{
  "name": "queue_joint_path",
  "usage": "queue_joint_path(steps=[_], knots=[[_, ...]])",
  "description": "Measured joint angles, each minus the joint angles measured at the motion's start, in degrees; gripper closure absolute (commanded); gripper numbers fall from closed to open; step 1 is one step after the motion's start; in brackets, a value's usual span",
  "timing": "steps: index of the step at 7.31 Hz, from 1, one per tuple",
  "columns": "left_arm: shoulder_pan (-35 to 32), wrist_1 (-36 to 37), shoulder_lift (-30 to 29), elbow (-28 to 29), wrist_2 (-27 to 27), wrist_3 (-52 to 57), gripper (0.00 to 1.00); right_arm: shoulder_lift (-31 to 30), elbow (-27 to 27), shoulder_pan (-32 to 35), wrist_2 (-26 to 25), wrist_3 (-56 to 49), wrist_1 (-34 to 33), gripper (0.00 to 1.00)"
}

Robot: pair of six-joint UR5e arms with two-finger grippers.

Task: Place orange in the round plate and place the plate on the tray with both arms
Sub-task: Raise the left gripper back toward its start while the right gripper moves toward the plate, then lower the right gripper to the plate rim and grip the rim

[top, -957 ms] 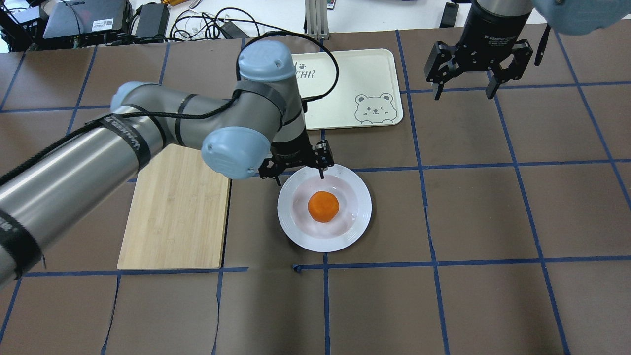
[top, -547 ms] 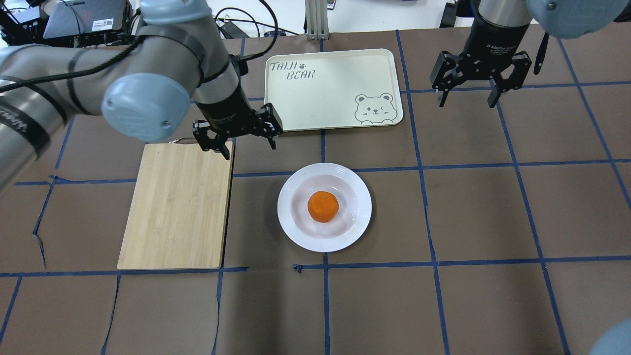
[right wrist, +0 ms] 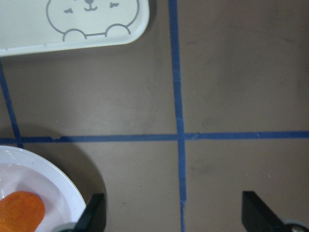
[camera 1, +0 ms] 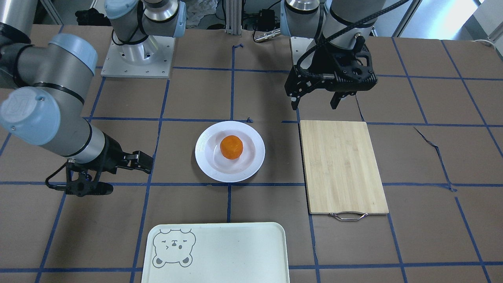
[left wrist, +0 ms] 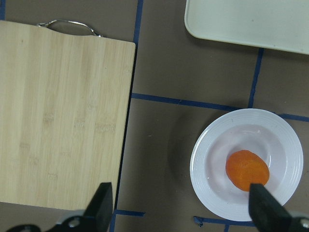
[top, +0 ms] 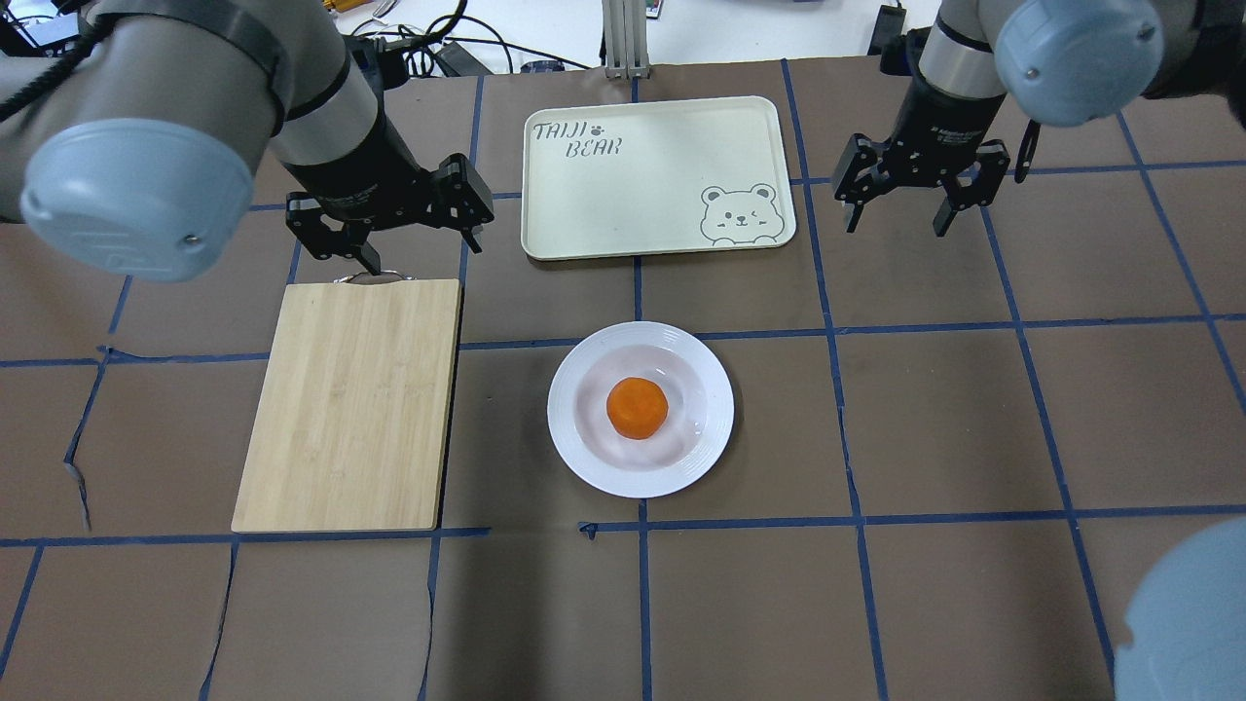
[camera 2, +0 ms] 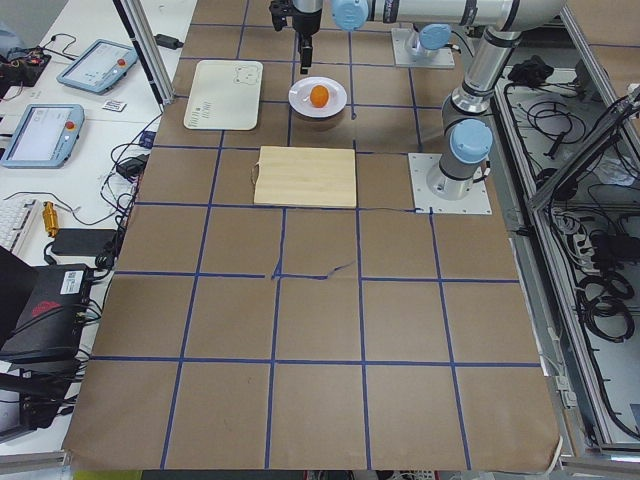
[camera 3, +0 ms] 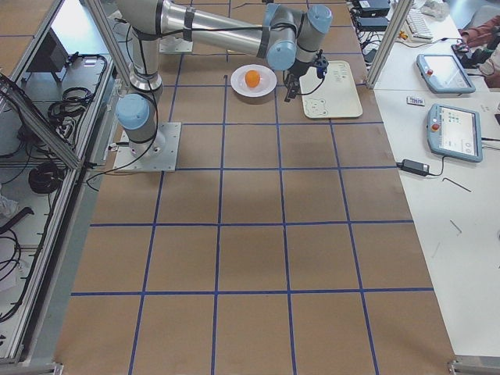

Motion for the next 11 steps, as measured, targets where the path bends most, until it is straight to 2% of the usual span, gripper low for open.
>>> queue_joint_path(steps=[2, 4, 5, 6, 7, 11], knots=[[0.47, -2.63, 0.49, 1.85, 1.5, 0.8, 0.0, -0.4, 9.14, 0.1, 5.62, -0.76, -12.88, 0.0], [0.64, -8.68, 0.07, 4.94, 2.21, 0.9, 0.0, -0.35, 15.66, 0.31, 10.66, -1.27, -22.8, 0.02], [0.7, -9.99, 0.02, 5.42, 2.23, 0.91, 0.0, -0.22, 17.9, 0.8, 13.05, -2.07, -25.26, 0.04], [0.73, -10.49, 0.0, 5.53, 2.21, 0.91, 0.0, 0.02, 19.69, 1.36, 16.1, -2.78, -26.81, 0.12], [0.81, -10.67, 0.0, 5.58, 2.23, 0.91, 0.0, 0.17, 21.38, 1.81, 18.35, -3.1, -28.85, 0.24], [1.19, -10.55, -0.01, 5.26, 2.19, 0.76, 0.0, 1.12, 26.43, 4.09, 20.31, -5.13, -35.0, 0.24]])
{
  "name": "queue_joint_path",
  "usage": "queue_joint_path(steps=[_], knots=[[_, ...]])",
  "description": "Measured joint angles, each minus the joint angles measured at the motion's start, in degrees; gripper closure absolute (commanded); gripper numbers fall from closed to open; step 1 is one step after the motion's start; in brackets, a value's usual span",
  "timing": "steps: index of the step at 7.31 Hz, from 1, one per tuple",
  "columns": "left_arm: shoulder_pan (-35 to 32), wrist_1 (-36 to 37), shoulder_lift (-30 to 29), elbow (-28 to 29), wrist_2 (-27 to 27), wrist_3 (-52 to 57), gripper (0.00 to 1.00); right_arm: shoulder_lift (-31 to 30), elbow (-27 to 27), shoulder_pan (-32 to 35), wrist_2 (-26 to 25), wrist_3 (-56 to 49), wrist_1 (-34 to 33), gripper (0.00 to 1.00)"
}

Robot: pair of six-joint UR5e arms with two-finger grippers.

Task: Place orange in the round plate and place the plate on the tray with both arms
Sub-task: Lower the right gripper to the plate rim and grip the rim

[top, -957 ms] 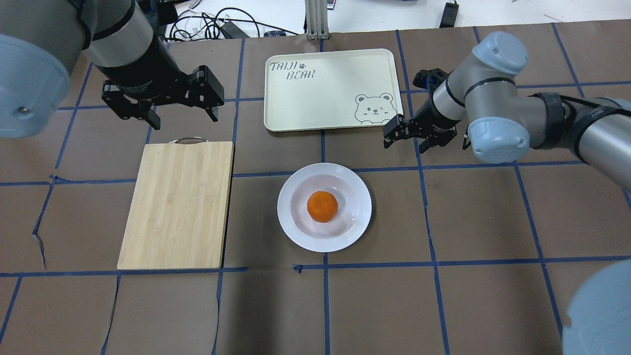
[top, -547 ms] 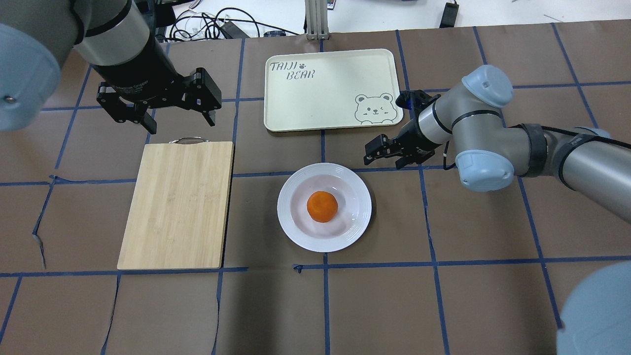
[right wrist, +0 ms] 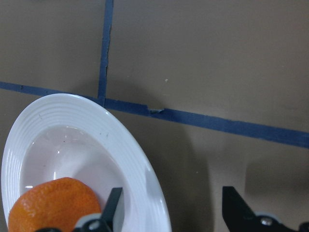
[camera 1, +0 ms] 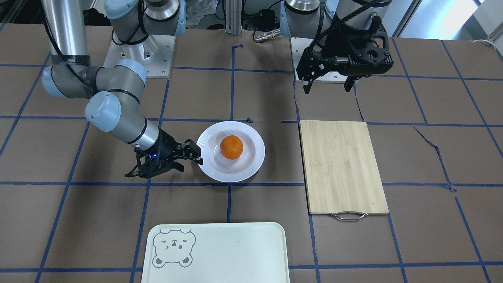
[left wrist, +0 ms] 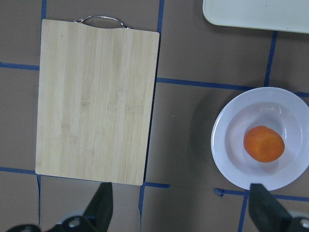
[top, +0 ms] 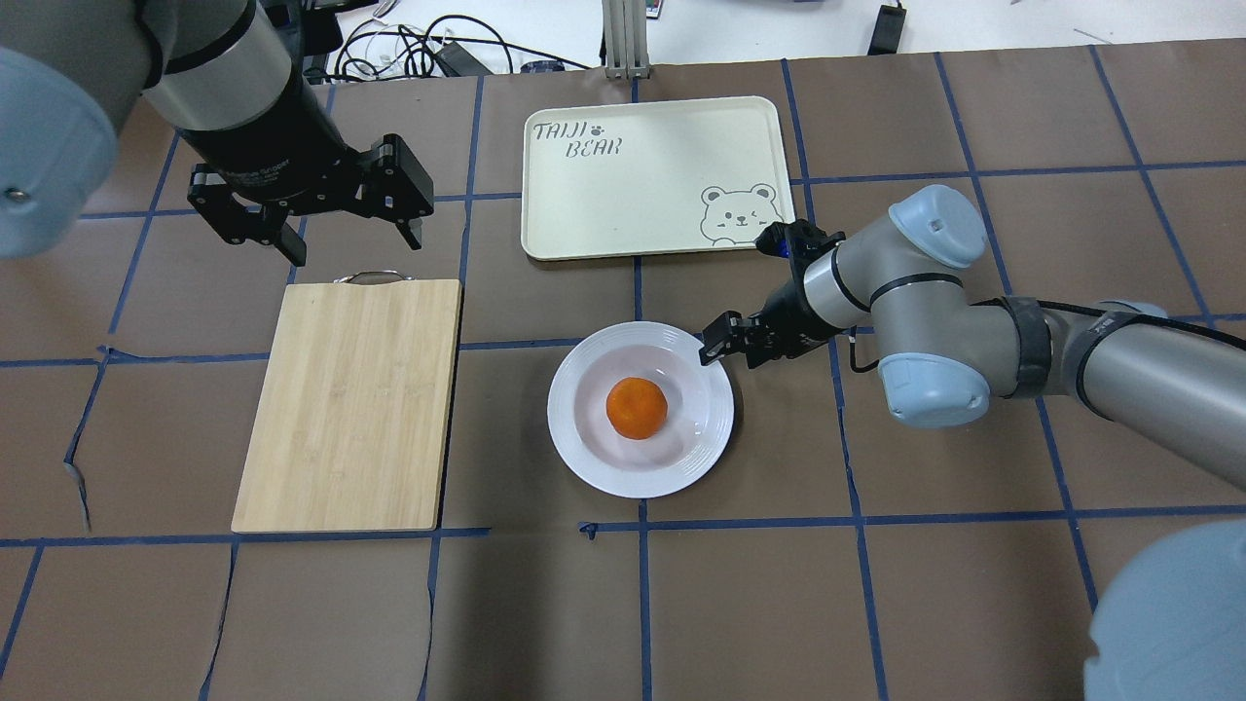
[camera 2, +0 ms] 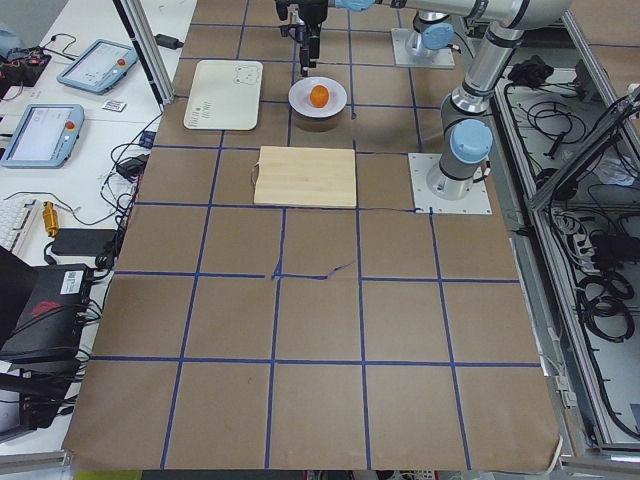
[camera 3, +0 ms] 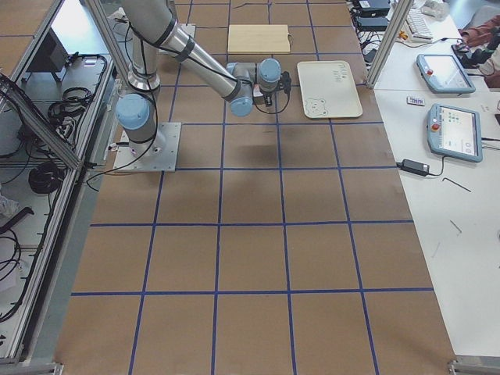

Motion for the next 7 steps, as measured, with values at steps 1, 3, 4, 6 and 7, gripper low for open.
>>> queue_joint_path(steps=[1, 3, 4, 6, 7], knots=[[0.06, 0.06, 0.0, -0.08, -0.01, 0.13, 0.0, 0.71, 0.16, 1.52, 0.11, 0.12, -1.29, 0.24], [0.22, 0.08, 0.0, -0.13, -0.01, 0.28, 0.0, 1.76, 0.2, 3.68, 0.16, 0.34, -3.22, 0.25], [0.25, 0.09, 0.0, -0.13, -0.01, 0.31, 0.0, 1.94, 0.24, 4.0, 0.16, 0.37, -3.54, 0.26], [0.28, 0.09, 0.0, -0.13, -0.01, 0.32, 0.0, 2.33, 0.26, 4.19, 1.35, 0.38, -3.71, 0.52], [0.31, 0.09, 0.0, -0.13, -0.01, 0.32, 0.0, 2.52, 0.27, 4.21, 1.99, 0.37, -3.77, 0.64]])
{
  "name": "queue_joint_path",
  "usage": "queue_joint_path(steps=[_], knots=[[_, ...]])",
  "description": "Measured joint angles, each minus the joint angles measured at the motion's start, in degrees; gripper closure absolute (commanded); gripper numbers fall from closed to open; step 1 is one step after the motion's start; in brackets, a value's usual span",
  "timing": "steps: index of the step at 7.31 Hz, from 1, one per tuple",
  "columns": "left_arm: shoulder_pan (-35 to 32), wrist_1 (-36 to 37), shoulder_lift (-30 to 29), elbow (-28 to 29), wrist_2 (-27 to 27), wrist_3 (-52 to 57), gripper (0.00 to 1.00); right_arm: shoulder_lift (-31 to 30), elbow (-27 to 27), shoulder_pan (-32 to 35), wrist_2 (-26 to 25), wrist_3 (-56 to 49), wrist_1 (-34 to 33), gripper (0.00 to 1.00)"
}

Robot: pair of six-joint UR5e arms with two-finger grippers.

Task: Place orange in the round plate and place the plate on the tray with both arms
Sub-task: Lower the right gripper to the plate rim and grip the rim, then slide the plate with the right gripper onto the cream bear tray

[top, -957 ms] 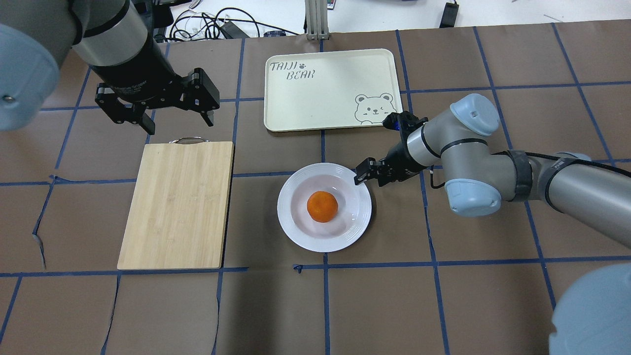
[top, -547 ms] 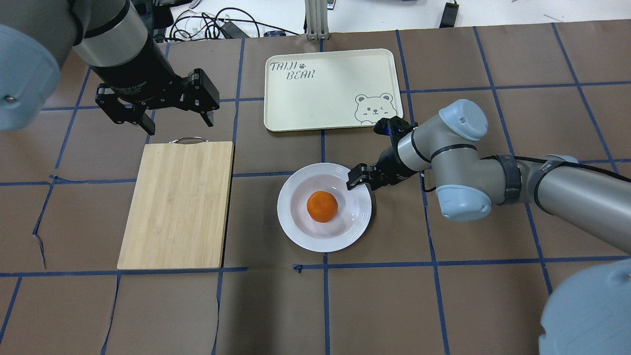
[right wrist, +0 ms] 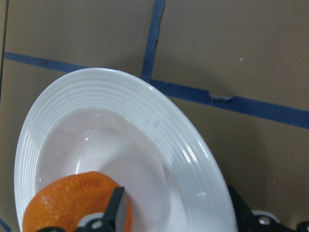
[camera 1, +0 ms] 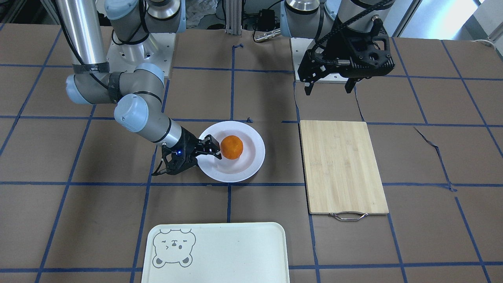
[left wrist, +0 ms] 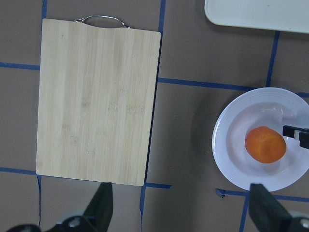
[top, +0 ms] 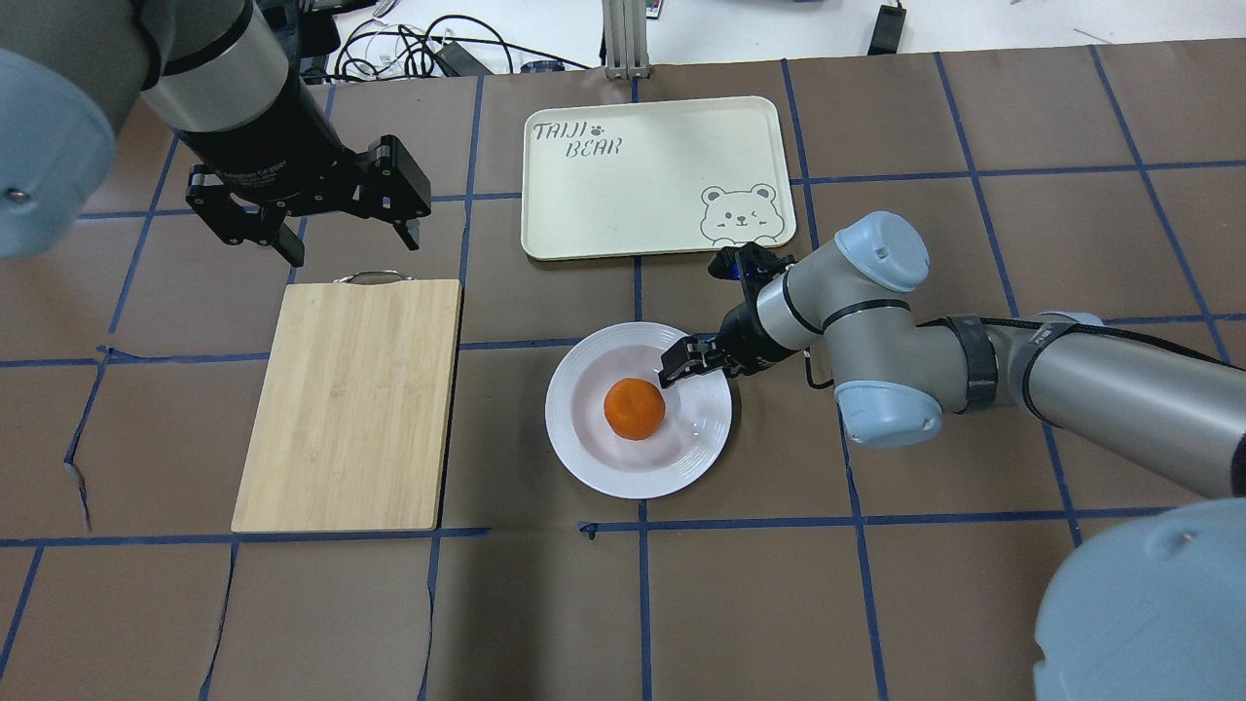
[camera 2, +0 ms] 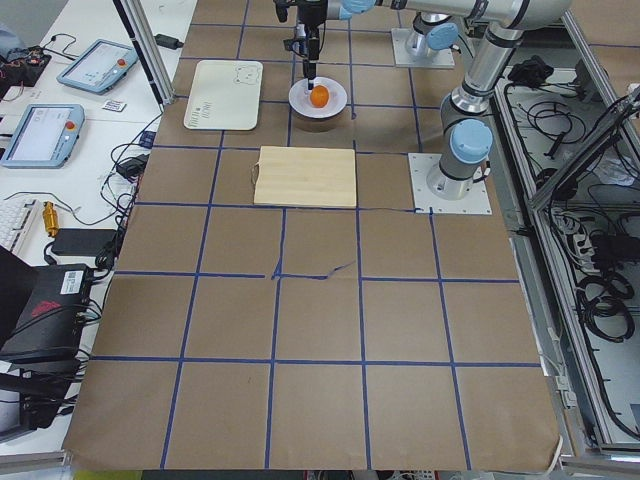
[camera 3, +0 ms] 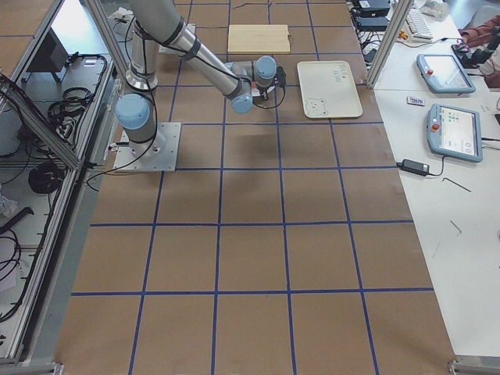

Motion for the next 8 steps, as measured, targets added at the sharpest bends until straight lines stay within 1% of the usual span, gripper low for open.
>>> queue_joint_path(steps=[2, 6, 8], knots=[[0.05, 0.0, 0.0, 0.0, 0.0, 0.0, 0.0, 0.11, 0.0, 0.01, 0.25, -0.37, 0.07, 1.0], [0.06, 0.0, 0.0, 0.0, -0.02, 0.0, 0.0, 0.05, -0.45, -0.08, 0.28, -0.17, 0.21, 1.0], [0.06, 0.0, 0.0, 0.0, -0.08, 0.0, 0.0, -0.39, -2.29, -0.53, 0.55, -0.23, 0.19, 1.0]])
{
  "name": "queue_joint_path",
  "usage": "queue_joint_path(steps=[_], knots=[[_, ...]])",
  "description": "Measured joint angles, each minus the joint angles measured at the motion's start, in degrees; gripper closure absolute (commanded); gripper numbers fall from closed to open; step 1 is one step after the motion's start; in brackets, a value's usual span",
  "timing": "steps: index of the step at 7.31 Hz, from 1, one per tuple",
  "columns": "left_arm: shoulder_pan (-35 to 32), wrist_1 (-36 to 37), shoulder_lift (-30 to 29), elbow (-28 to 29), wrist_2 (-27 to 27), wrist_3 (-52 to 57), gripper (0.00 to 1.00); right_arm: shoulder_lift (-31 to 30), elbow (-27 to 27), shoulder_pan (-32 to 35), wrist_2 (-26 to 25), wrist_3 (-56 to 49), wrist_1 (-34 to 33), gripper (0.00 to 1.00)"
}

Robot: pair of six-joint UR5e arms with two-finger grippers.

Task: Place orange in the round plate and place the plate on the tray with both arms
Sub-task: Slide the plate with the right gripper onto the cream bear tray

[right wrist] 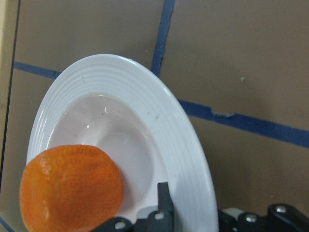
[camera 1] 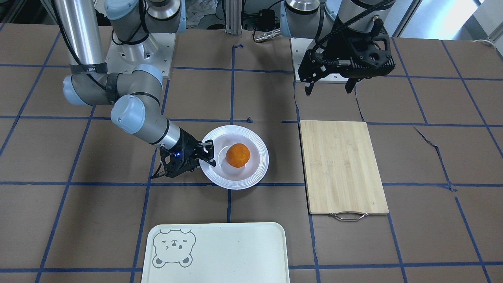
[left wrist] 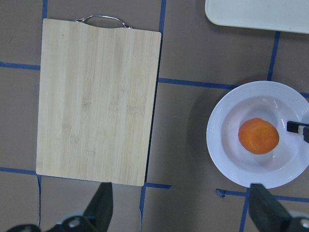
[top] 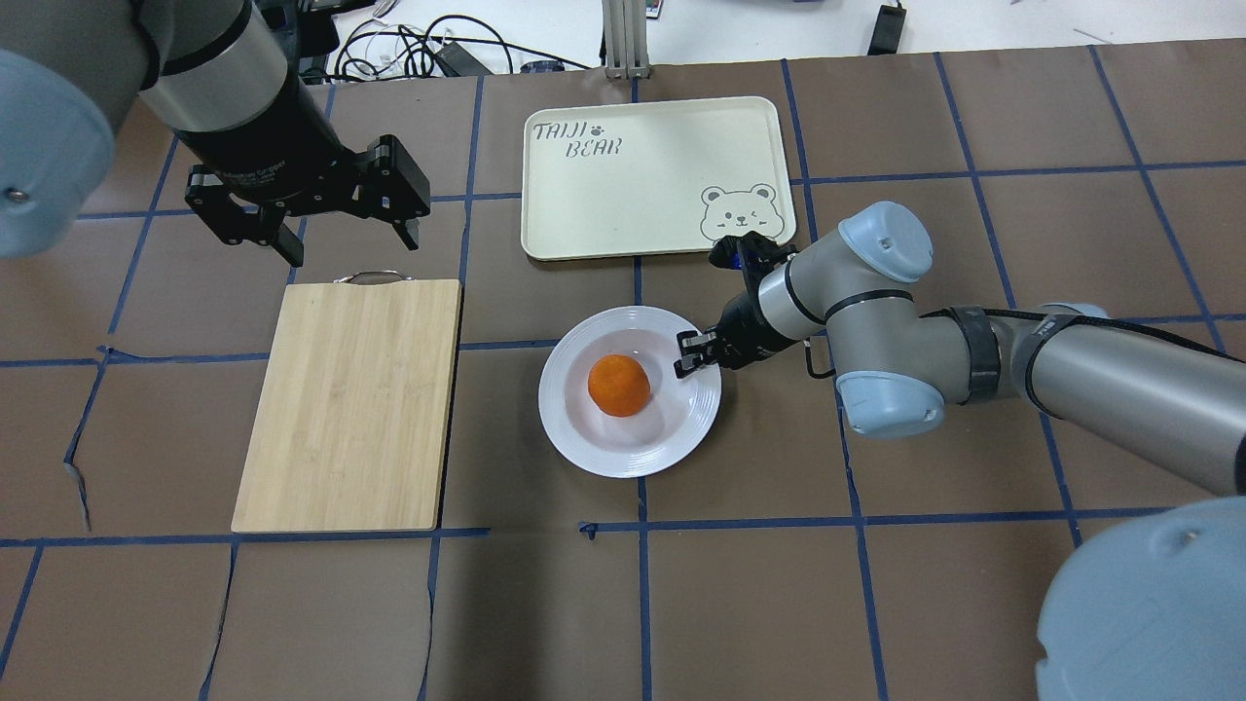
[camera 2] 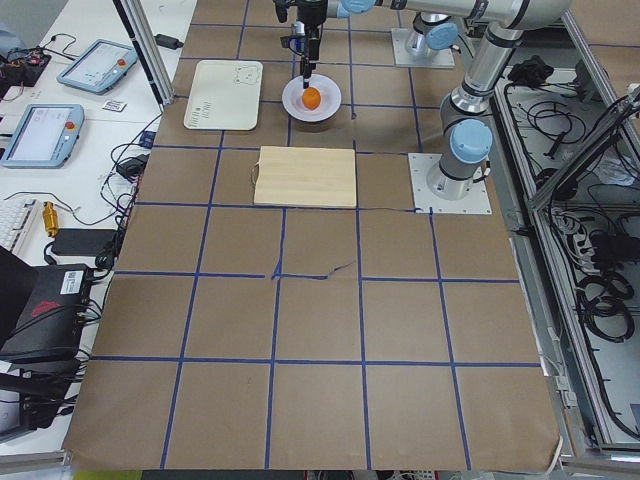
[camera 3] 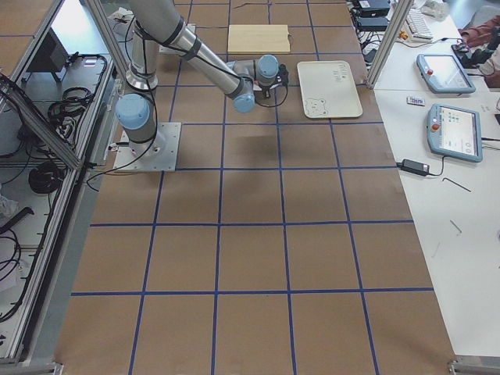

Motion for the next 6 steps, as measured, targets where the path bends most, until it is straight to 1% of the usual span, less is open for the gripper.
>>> queue_joint_path(steps=[1, 2, 4, 5, 6], knots=[[0.0, 0.0, 0.0, 0.0, 0.01, 0.0, 0.0, -0.16, -2.2, -0.4, 0.07, 0.25, 0.03, 1.0], [0.0, 0.0, 0.0, 0.0, 0.04, 0.0, 0.0, -0.22, -4.86, -0.96, 1.17, 1.11, 0.2, 1.0], [0.0, 0.0, 0.0, 0.0, 0.07, 0.0, 0.0, 0.04, -9.41, -3.18, 7.68, 4.77, 0.55, 1.0], [0.0, 0.0, 0.0, 0.0, 0.07, 0.0, 0.0, 0.49, -11.27, -4.4, 9.82, 5.67, 0.56, 1.0], [0.0, 0.0, 0.0, 0.0, 0.08, -0.02, 0.0, 2.06, -14.14, -5.28, 10.89, 7.28, 0.63, 1.0]])
